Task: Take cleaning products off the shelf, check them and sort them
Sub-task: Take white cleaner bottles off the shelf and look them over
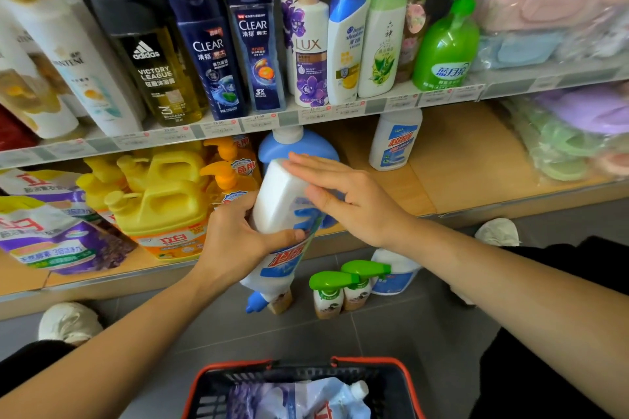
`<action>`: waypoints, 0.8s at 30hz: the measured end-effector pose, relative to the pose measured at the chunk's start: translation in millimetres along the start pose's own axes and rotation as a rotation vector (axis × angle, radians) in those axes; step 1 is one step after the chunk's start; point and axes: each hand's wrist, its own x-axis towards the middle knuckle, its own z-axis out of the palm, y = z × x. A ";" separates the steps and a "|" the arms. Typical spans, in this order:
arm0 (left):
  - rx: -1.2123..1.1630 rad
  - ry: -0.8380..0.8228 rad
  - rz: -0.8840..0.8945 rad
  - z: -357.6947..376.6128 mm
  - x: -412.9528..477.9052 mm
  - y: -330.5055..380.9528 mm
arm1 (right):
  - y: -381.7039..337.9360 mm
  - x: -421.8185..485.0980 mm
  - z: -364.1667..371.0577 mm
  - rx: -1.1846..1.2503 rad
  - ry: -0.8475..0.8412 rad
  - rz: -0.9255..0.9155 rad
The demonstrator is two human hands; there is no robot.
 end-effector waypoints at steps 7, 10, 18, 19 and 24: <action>-0.133 -0.022 -0.006 0.9 8.0 3.2 | 5.9 4.6 -13.5 0.226 0.299 0.139; -0.252 -0.038 -0.035 3.9 8.2 4.3 | 8.7 7.4 -18.3 0.286 0.344 0.148; -0.447 -0.076 -0.041 3.0 8.1 8.6 | 13.2 5.8 -27.1 0.370 0.357 0.143; -0.468 -0.080 -0.039 2.7 7.8 9.0 | 14.2 5.1 -27.5 0.393 0.325 0.163; -0.565 -0.097 -0.042 -0.3 8.0 9.3 | 20.4 -0.4 -28.2 0.438 0.152 0.194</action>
